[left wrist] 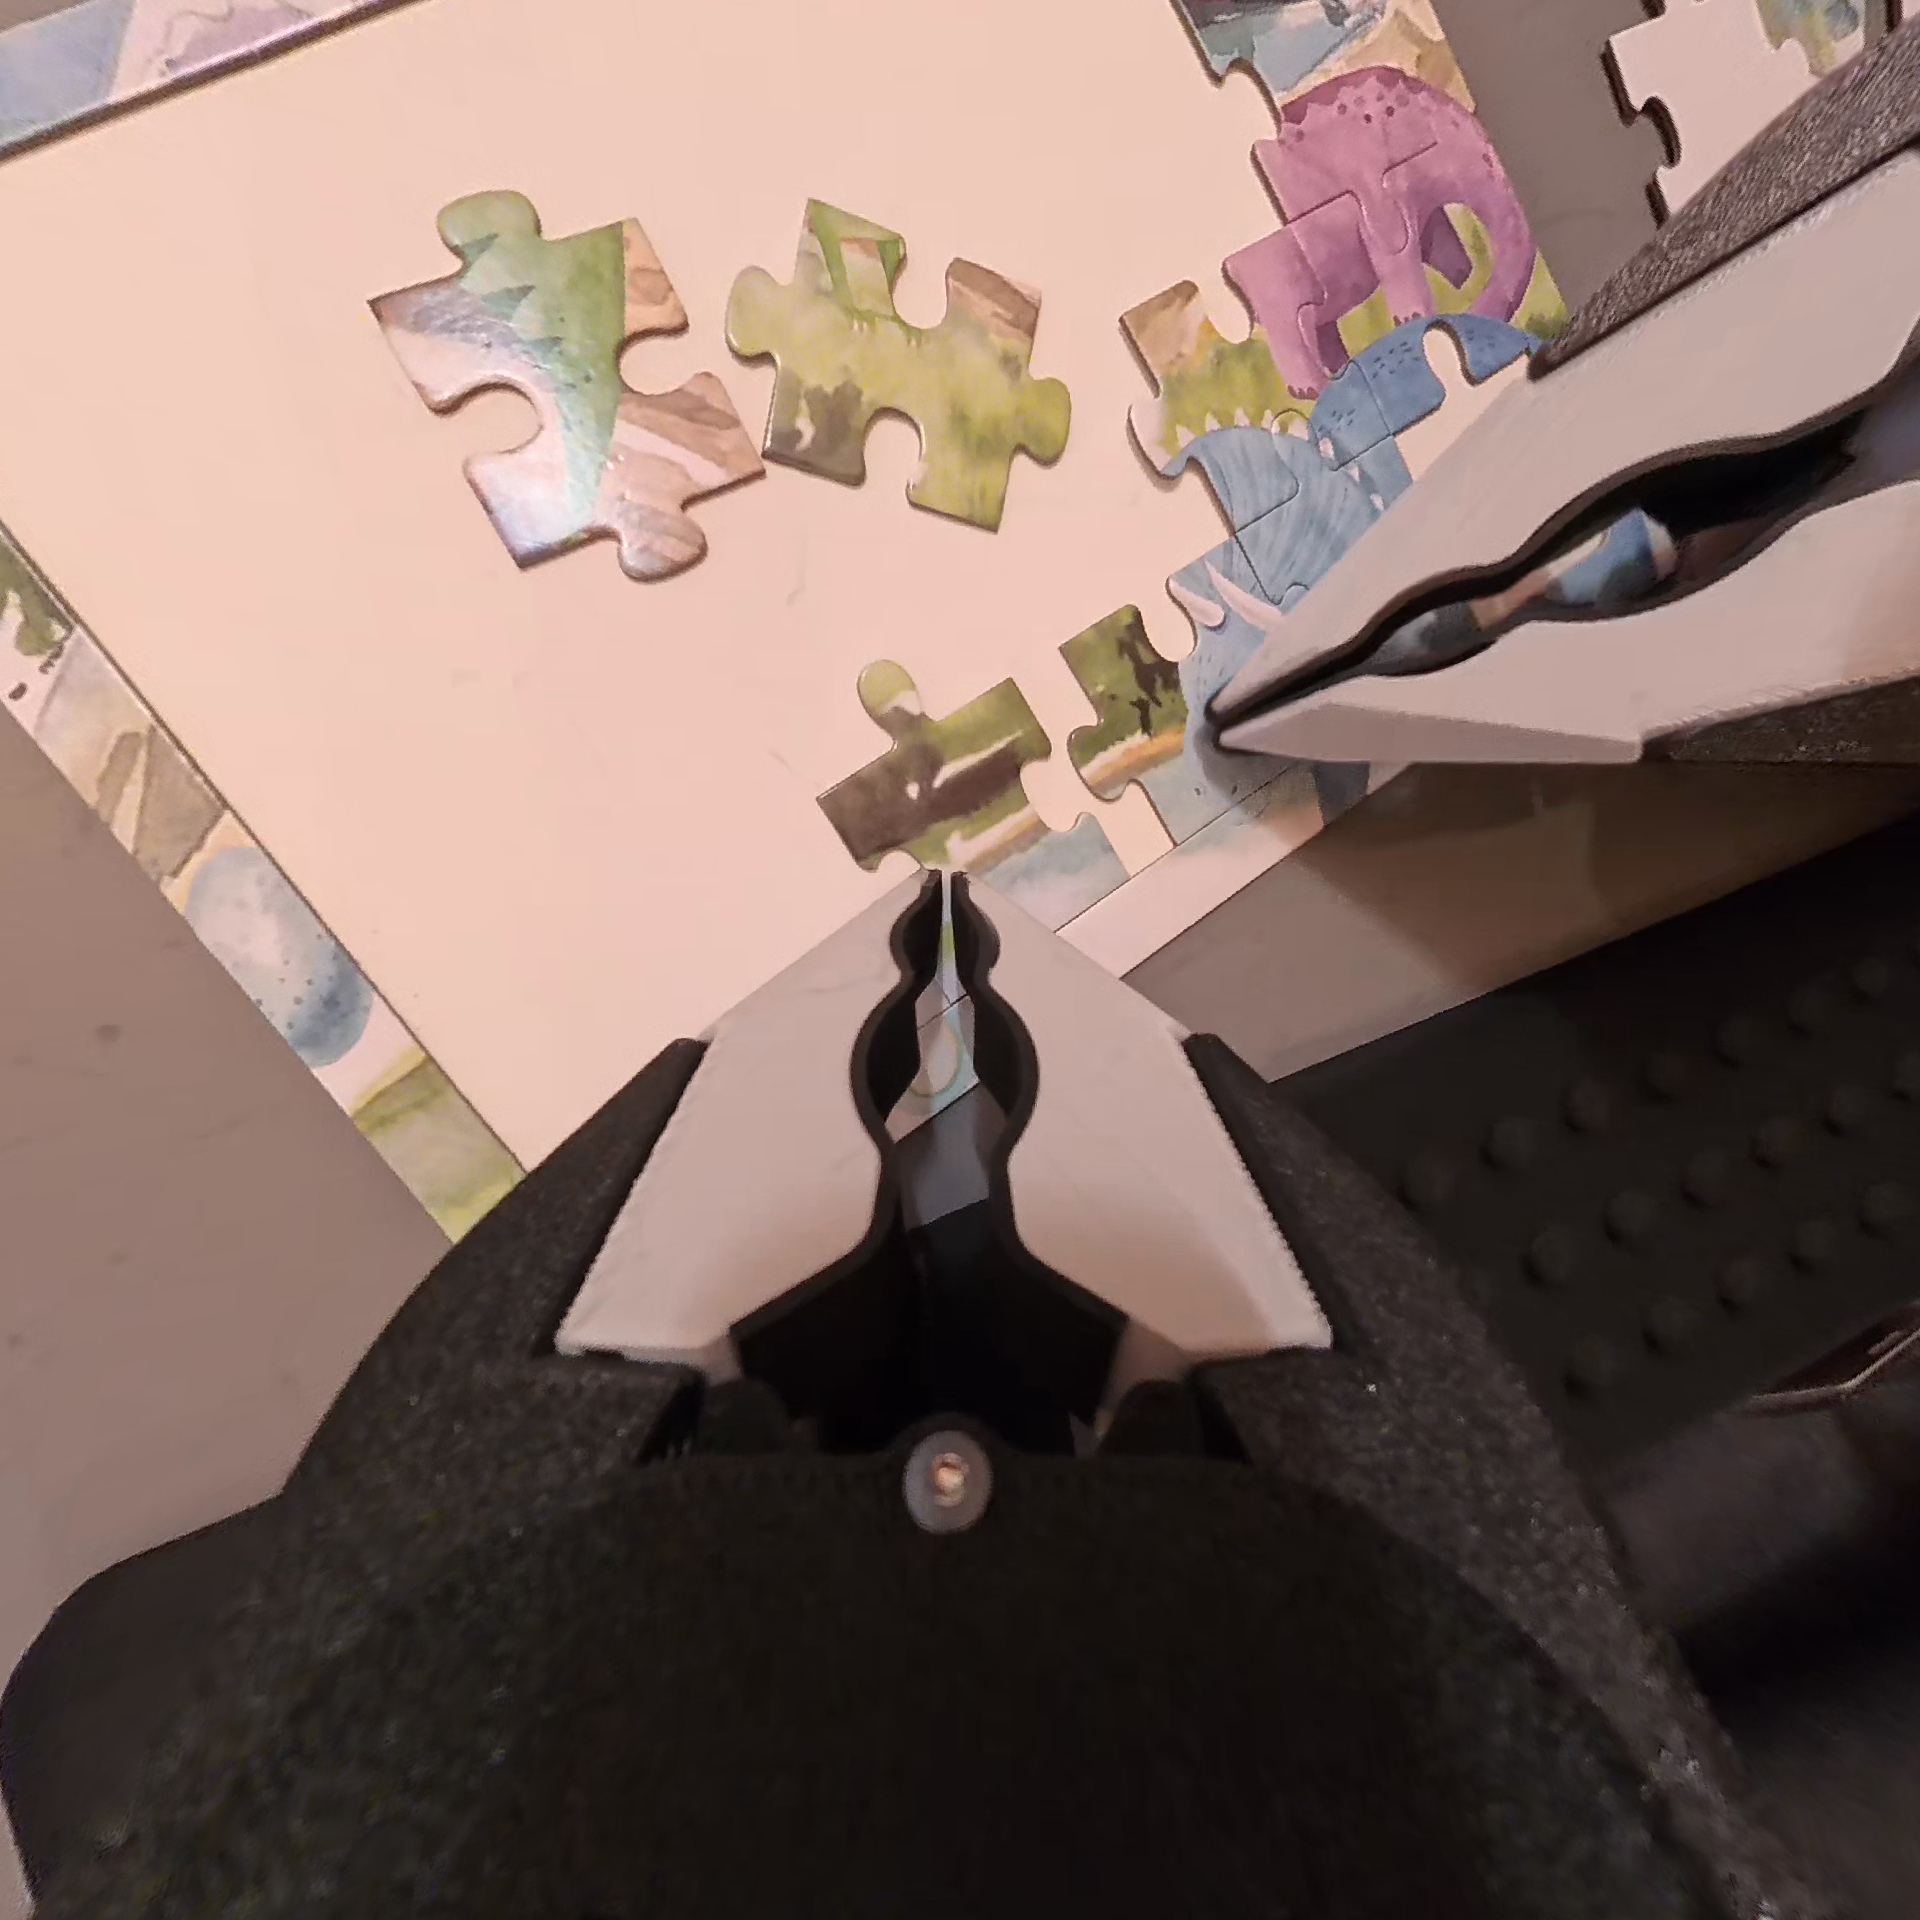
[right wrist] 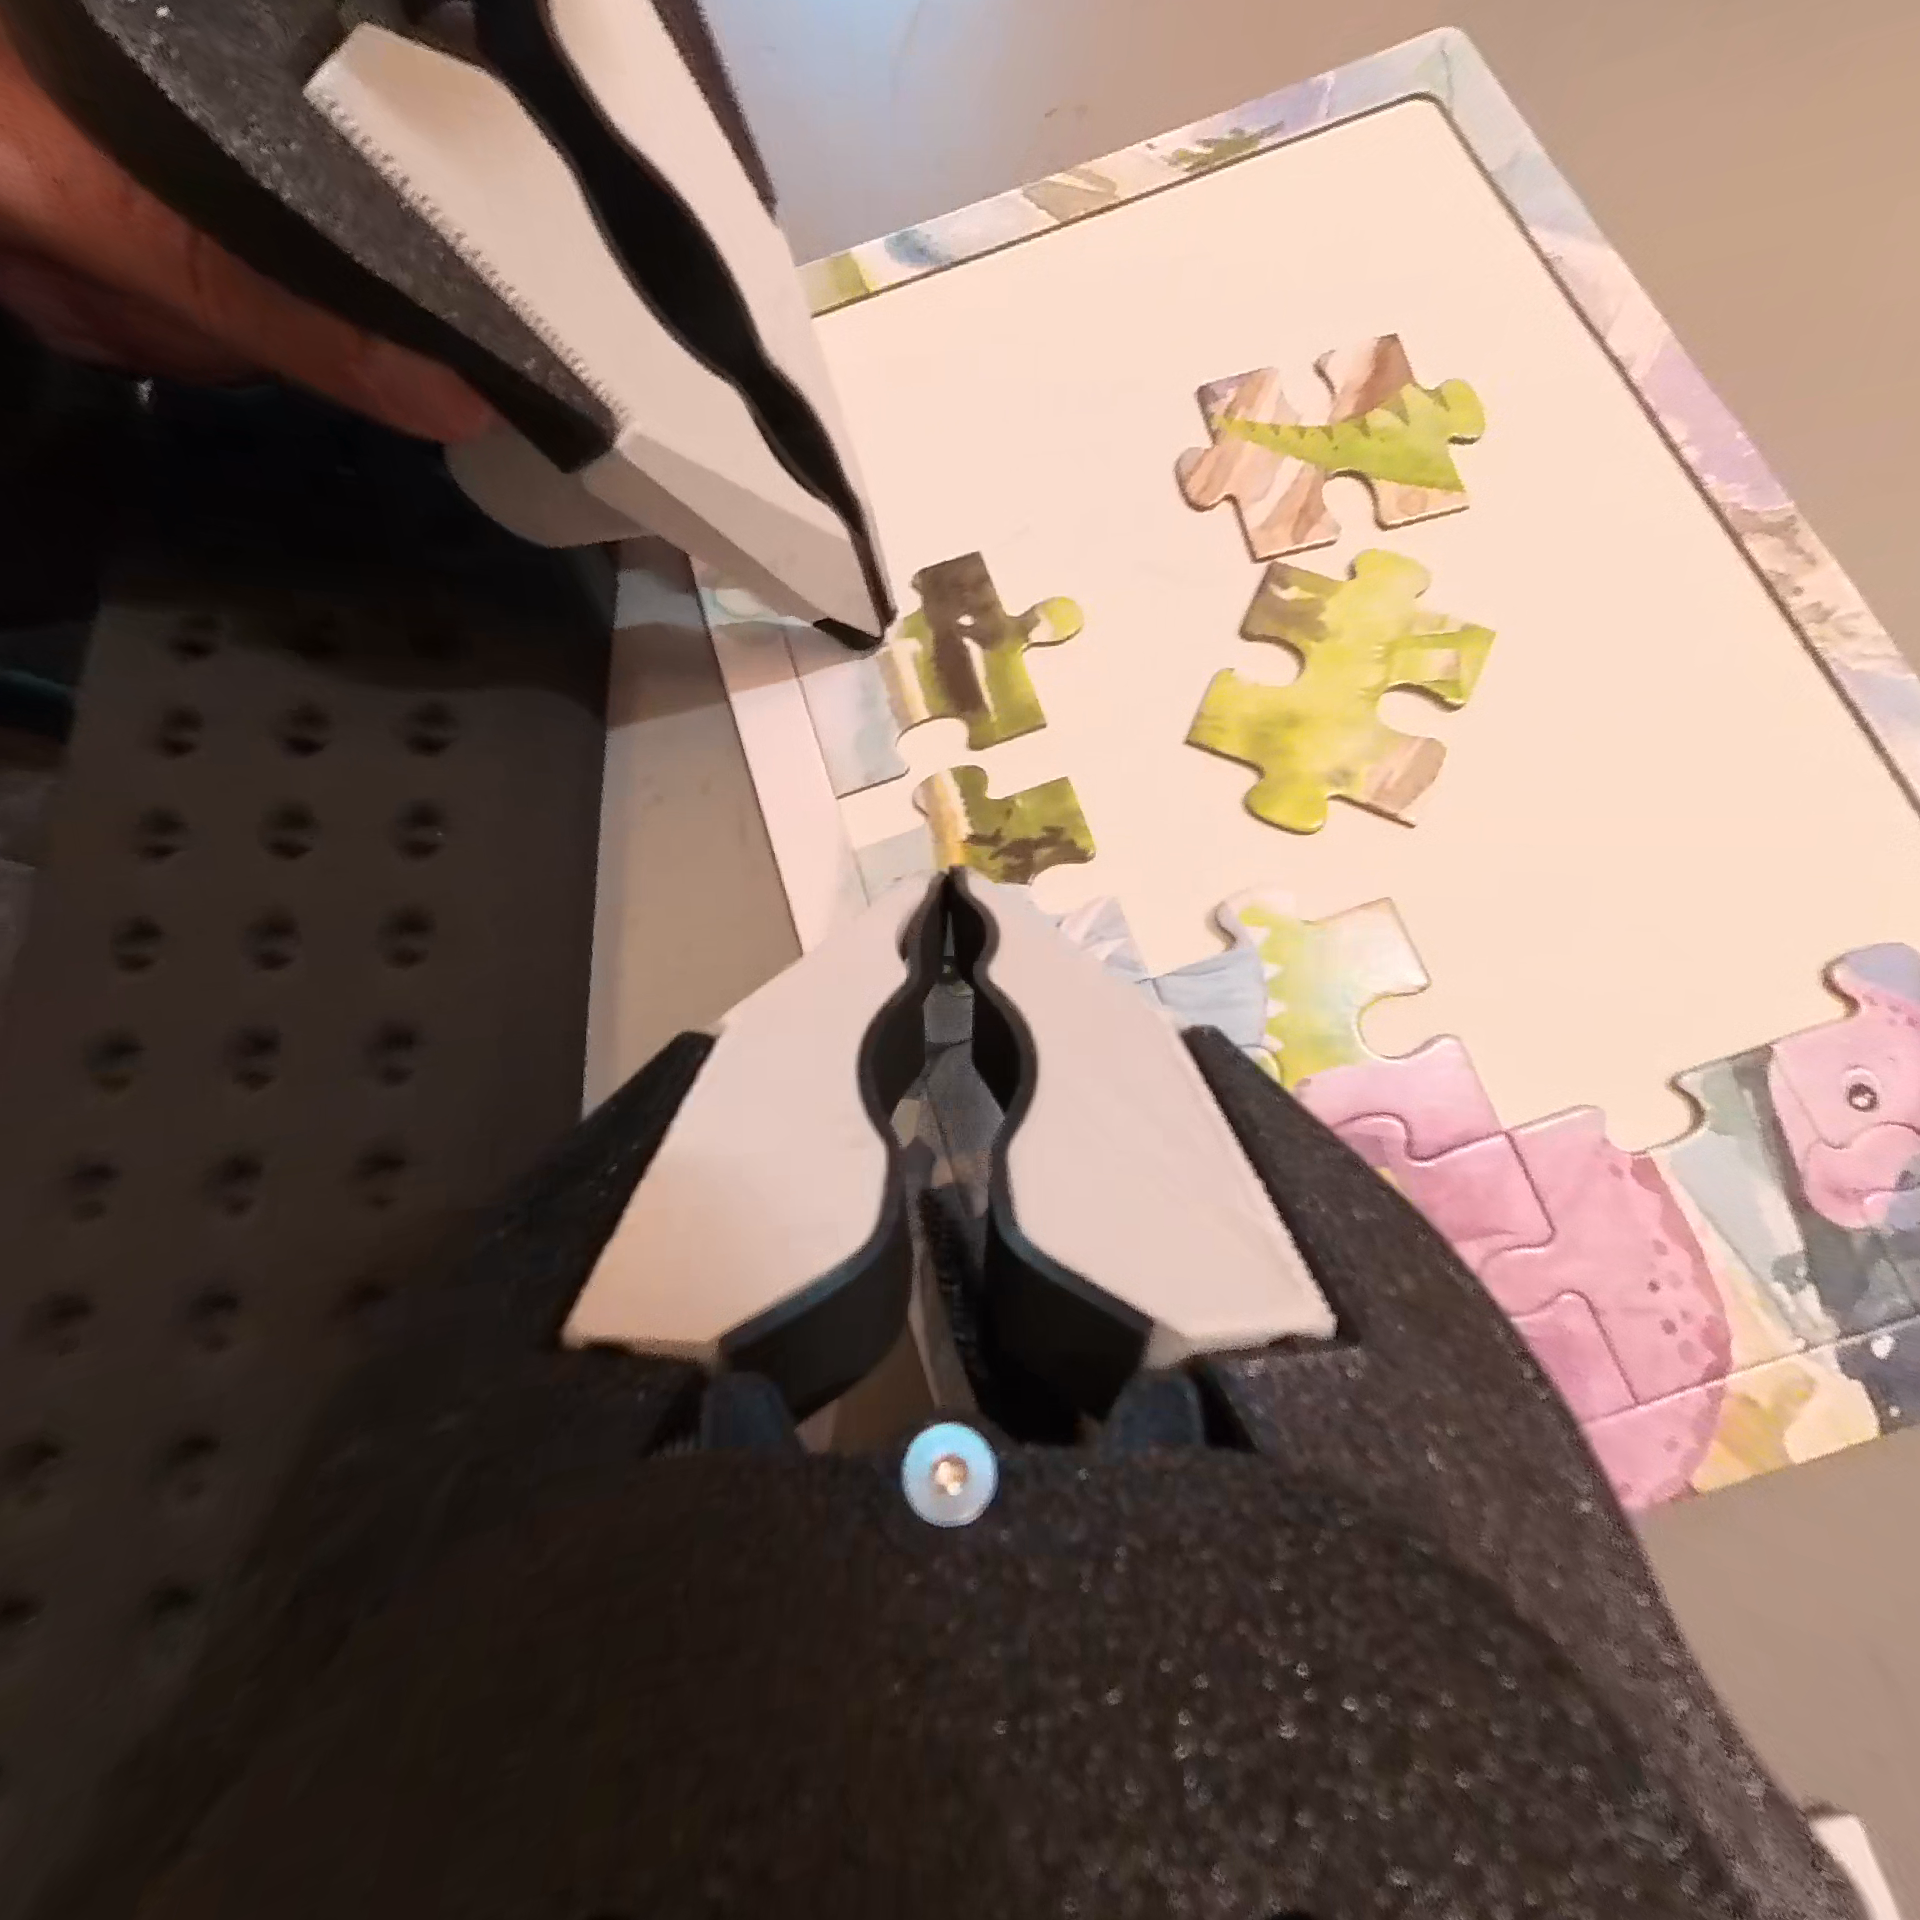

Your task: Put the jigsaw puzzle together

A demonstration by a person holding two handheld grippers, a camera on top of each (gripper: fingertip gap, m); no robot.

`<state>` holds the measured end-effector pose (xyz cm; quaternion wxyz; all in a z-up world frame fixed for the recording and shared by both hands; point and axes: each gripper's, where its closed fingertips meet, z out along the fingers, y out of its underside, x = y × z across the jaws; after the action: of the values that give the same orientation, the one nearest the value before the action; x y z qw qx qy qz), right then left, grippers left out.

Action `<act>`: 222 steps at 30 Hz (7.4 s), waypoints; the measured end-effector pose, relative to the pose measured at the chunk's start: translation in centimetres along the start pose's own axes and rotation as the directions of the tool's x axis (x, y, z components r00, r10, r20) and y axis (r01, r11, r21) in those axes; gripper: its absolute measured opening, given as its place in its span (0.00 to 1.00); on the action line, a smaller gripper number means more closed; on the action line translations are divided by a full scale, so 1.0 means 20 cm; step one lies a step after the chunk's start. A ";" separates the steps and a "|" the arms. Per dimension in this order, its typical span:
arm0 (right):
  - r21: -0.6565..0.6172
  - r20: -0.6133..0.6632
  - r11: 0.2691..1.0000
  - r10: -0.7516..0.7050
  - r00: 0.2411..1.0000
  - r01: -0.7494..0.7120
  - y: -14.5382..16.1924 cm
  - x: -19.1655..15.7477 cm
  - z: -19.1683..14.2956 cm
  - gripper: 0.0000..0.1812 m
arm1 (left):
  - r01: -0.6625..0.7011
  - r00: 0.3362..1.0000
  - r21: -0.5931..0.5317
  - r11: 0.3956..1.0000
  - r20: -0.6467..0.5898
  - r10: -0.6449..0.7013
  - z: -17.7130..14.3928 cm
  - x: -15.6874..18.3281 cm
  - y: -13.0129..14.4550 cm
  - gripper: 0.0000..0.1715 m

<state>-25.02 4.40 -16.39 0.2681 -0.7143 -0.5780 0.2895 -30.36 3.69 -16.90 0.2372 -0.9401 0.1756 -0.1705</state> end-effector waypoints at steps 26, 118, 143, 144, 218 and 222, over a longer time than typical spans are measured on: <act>-0.009 -0.064 1.000 -0.004 0.998 0.004 0.03 0.08 0.00 0.00 | -0.626 0.746 0.102 0.773 -0.211 0.632 0.04 0.06 -0.04 0.35; -0.006 -0.068 1.000 0.025 0.997 -0.026 0.04 0.07 -0.01 0.00 | -0.736 0.639 0.034 0.677 -0.298 0.709 0.00 0.00 0.01 0.28; 0.041 0.216 0.955 0.277 0.936 -0.292 -0.23 0.14 0.11 0.16 | -0.780 0.612 0.091 0.619 -0.093 0.785 -0.02 0.00 -0.02 0.25; 0.015 0.228 0.955 0.286 0.931 -0.297 -0.22 0.13 0.13 0.16 | -0.782 0.611 0.091 0.617 -0.088 0.787 -0.02 0.00 -0.02 0.25; -0.062 0.181 0.998 0.029 0.983 -0.018 -0.07 -0.04 0.11 0.00 | -0.570 0.794 0.110 0.814 -0.180 0.581 0.00 0.11 -0.05 0.20; -0.040 0.219 0.999 0.033 0.975 -0.025 -0.10 -0.08 0.07 0.00 | -0.567 0.799 0.092 0.819 -0.181 0.573 0.04 0.11 -0.02 0.12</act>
<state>-27.65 3.33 -15.77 0.1850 -0.6912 -0.5989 0.3596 -27.96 3.41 -16.77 0.2740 -0.8178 0.4700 -0.1877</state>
